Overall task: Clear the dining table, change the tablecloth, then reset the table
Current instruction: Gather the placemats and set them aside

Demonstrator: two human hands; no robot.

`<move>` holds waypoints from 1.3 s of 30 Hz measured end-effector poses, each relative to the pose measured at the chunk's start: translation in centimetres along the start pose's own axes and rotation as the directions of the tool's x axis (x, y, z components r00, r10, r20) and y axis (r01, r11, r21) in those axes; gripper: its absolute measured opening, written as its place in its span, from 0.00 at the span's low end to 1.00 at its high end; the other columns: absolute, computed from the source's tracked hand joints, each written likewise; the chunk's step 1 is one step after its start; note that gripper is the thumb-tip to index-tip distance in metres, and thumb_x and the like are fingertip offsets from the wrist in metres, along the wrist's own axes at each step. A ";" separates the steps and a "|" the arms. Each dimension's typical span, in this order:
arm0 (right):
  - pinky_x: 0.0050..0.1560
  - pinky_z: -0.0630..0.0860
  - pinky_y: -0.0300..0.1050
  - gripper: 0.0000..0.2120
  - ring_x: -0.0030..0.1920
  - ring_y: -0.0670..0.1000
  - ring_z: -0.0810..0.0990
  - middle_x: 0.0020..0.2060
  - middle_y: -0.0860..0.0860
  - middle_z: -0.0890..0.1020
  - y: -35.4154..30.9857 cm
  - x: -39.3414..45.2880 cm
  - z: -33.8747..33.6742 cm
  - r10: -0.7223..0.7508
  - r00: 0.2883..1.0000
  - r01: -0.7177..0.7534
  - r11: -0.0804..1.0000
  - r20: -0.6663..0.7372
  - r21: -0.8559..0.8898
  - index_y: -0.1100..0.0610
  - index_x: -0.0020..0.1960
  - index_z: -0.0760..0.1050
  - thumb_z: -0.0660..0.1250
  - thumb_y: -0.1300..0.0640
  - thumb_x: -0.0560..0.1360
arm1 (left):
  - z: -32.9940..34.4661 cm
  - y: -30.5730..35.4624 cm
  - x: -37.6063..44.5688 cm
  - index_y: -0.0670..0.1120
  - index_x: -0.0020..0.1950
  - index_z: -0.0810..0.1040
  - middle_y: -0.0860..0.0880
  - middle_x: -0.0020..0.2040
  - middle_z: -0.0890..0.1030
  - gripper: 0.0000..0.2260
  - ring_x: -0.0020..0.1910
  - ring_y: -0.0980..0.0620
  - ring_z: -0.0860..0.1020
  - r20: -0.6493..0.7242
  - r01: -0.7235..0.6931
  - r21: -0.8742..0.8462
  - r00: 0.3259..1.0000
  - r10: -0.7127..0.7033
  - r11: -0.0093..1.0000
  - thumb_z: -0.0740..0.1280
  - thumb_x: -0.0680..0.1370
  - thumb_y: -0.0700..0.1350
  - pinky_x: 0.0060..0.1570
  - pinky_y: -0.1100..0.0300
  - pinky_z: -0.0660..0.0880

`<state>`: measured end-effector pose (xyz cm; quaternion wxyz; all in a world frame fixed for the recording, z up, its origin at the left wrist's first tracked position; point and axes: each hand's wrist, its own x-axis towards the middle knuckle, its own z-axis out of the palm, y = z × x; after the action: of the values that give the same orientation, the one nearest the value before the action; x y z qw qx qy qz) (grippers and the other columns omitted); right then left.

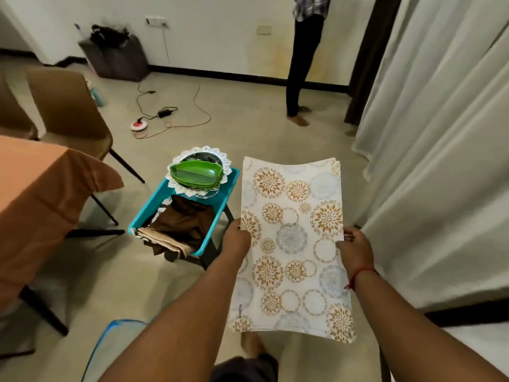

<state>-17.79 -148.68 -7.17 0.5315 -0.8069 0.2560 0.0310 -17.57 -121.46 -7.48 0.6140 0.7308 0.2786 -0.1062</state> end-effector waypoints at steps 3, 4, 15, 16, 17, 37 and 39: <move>0.50 0.75 0.48 0.15 0.49 0.57 0.79 0.46 0.51 0.80 -3.5 5.6 3.5 -0.013 0.998 0.015 0.999 0.068 -0.030 0.52 0.55 0.76 0.65 0.68 0.73 | -0.7 2.7 5.6 0.48 0.66 0.77 0.46 0.59 0.82 0.19 0.56 0.44 0.80 -0.041 0.065 0.040 0.997 -0.063 0.997 0.61 0.77 0.36 0.59 0.46 0.78; 0.52 0.76 0.48 0.16 0.50 0.57 0.79 0.48 0.51 0.81 -4.9 7.6 4.6 -0.019 0.997 0.021 0.999 0.079 -0.026 0.52 0.56 0.77 0.65 0.68 0.73 | -0.9 4.5 6.6 0.49 0.63 0.78 0.46 0.57 0.82 0.18 0.53 0.45 0.80 -0.042 0.069 0.024 0.997 -0.068 0.997 0.60 0.77 0.36 0.58 0.47 0.78; 0.54 0.77 0.50 0.18 0.53 0.57 0.80 0.55 0.54 0.82 -17.4 27.5 20.0 -0.085 0.925 0.139 0.983 0.370 -0.121 0.55 0.62 0.77 0.65 0.65 0.74 | -5.2 12.8 22.5 0.48 0.62 0.77 0.46 0.56 0.81 0.14 0.53 0.44 0.80 -0.219 0.183 -0.196 0.949 -0.225 0.963 0.64 0.78 0.38 0.55 0.52 0.77; 0.55 0.77 0.50 0.18 0.54 0.57 0.80 0.55 0.53 0.82 -18.5 28.7 21.5 -0.094 0.910 0.155 0.980 0.405 -0.122 0.54 0.62 0.77 0.65 0.65 0.74 | -5.6 12.5 23.9 0.47 0.62 0.78 0.45 0.56 0.82 0.14 0.53 0.43 0.80 -0.239 0.203 -0.212 0.938 -0.252 0.956 0.65 0.77 0.38 0.56 0.50 0.78; 0.55 0.77 0.50 0.17 0.54 0.56 0.80 0.55 0.53 0.82 -19.8 30.1 23.3 -0.109 0.886 0.181 0.976 0.452 -0.119 0.54 0.61 0.77 0.65 0.65 0.74 | -6.2 12.4 25.4 0.46 0.61 0.79 0.45 0.57 0.82 0.16 0.53 0.43 0.80 -0.279 0.231 -0.231 0.915 -0.292 0.945 0.66 0.74 0.39 0.57 0.49 0.78; 0.50 0.76 0.45 0.15 0.51 0.54 0.81 0.52 0.54 0.83 -31.7 37.7 51.7 -0.017 0.473 0.462 0.856 0.881 -0.231 0.53 0.58 0.77 0.64 0.67 0.76 | -16.2 8.1 38.0 0.48 0.59 0.78 0.45 0.52 0.83 0.17 0.49 0.43 0.83 -0.435 0.216 -0.747 0.557 -0.708 0.629 0.62 0.71 0.44 0.53 0.44 0.81; 0.51 0.76 0.46 0.14 0.51 0.54 0.81 0.53 0.53 0.83 -31.5 37.9 53.2 0.016 0.462 0.487 0.831 0.887 -0.269 0.54 0.59 0.77 0.64 0.66 0.76 | -16.2 7.7 38.5 0.47 0.59 0.79 0.45 0.52 0.84 0.16 0.48 0.42 0.84 -0.416 0.232 -0.761 0.541 -0.731 0.605 0.63 0.73 0.43 0.52 0.44 0.81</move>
<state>40.95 -107.02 -15.89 0.3624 -0.8148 -0.1796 0.4153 15.17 -96.06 -16.55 0.6046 0.3482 0.7094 0.0994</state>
